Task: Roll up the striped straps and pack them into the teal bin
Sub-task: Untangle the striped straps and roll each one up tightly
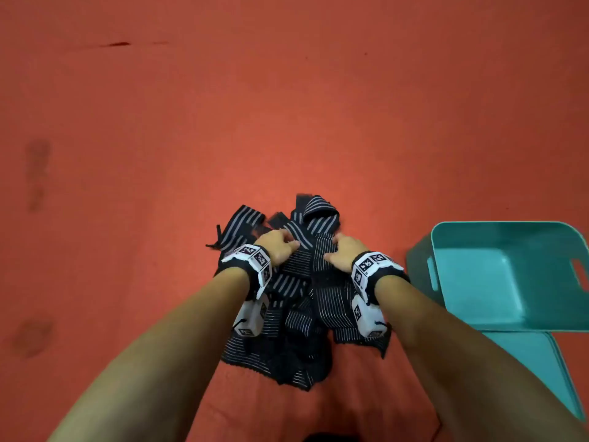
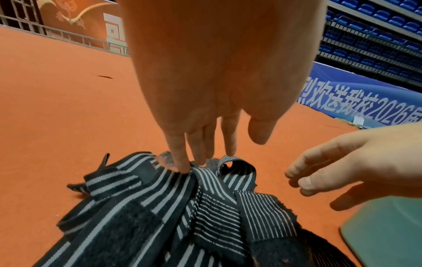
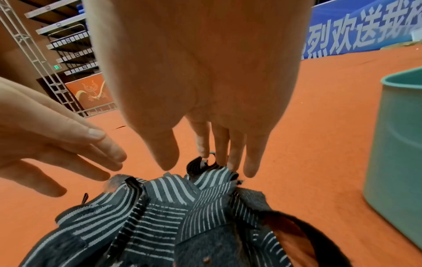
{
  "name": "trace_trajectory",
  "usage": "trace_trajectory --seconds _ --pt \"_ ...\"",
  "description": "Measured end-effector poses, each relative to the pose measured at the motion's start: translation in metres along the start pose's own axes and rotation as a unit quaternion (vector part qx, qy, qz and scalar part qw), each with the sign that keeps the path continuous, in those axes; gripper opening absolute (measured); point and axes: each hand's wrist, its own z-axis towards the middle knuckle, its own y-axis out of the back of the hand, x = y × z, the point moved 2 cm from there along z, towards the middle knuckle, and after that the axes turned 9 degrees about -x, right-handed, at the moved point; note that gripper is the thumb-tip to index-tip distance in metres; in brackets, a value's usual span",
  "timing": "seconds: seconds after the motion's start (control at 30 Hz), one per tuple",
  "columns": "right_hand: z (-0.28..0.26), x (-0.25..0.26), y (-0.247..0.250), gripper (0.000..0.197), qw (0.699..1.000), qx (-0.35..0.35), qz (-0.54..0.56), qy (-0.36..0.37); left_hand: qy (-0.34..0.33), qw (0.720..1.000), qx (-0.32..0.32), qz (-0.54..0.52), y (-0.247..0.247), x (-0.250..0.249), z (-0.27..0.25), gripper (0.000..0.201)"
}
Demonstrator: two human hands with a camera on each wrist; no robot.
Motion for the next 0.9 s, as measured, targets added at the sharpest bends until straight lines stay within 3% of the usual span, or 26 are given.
trace_trajectory --seconds 0.37,0.6,0.73,0.83,0.87,0.9 --pt "0.033 -0.026 -0.046 0.085 0.974 0.004 0.173 -0.144 0.110 0.989 0.039 -0.090 -0.038 0.021 0.023 0.043" --pt "0.049 -0.040 -0.062 0.079 0.920 -0.047 0.318 -0.222 0.137 0.982 0.040 -0.120 -0.054 0.042 0.030 0.037" --pt "0.049 -0.054 -0.076 0.082 0.874 0.023 0.417 -0.250 0.146 0.974 0.004 -0.172 -0.060 0.047 0.025 0.031" --pt "0.044 -0.063 -0.081 0.103 0.872 0.056 0.425 -0.236 0.139 0.958 -0.070 -0.242 -0.057 0.049 0.023 0.019" --pt "0.037 -0.058 -0.073 0.086 0.876 0.049 0.424 -0.226 0.134 0.952 -0.094 -0.259 -0.054 0.046 0.020 0.018" --pt "0.032 -0.053 -0.065 0.055 0.881 0.034 0.420 -0.215 0.123 0.948 -0.118 -0.268 -0.051 0.043 0.017 0.022"
